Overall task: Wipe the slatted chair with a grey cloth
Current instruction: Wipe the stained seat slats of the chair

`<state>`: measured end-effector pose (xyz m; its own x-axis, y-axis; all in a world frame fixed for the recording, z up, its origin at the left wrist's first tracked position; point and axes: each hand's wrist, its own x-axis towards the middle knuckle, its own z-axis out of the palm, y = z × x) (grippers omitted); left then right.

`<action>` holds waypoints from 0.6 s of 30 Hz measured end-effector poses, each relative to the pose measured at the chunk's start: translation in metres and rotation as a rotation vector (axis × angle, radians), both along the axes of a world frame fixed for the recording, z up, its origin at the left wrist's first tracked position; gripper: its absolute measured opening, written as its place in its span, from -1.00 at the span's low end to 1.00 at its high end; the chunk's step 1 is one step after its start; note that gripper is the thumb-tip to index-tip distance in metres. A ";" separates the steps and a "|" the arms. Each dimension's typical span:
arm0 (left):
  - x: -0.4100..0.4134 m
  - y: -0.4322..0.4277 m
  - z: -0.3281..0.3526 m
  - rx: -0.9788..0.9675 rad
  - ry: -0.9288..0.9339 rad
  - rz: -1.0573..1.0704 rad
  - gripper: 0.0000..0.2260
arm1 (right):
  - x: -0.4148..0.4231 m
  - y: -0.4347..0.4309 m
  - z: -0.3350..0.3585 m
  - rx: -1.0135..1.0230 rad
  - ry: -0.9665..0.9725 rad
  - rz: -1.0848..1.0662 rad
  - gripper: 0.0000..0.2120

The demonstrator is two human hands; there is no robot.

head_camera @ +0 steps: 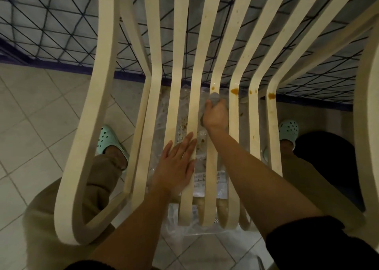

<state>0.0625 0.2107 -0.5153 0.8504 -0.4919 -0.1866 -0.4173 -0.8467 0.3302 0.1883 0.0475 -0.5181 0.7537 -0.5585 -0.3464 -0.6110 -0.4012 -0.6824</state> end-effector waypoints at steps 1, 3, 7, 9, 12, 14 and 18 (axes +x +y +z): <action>0.000 -0.001 0.000 -0.005 0.001 -0.002 -0.50 | 0.007 -0.002 0.000 0.001 0.009 -0.004 -0.69; 0.002 -0.001 0.002 -0.012 0.001 -0.001 -0.50 | 0.020 -0.006 0.001 0.015 0.023 -0.018 -0.71; 0.002 0.002 0.001 -0.023 -0.003 -0.006 -0.50 | 0.040 -0.012 -0.001 0.104 0.042 -0.068 -0.62; 0.002 0.003 0.000 -0.032 0.000 -0.008 -0.50 | 0.047 -0.014 0.000 0.130 0.050 -0.096 -0.59; 0.002 0.004 -0.002 -0.034 -0.020 -0.010 -0.50 | 0.055 -0.015 -0.002 0.144 0.022 -0.100 -0.56; 0.002 0.004 -0.002 -0.041 -0.015 -0.009 -0.51 | 0.055 -0.015 -0.003 0.153 0.019 -0.115 -0.57; 0.001 0.003 -0.002 -0.048 -0.018 -0.003 -0.51 | 0.051 -0.015 -0.002 0.146 0.008 -0.139 -0.61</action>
<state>0.0638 0.2140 -0.5178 0.8518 -0.5027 -0.1475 -0.4263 -0.8288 0.3625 0.2396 0.0329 -0.5196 0.6696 -0.6002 -0.4376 -0.6595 -0.2094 -0.7220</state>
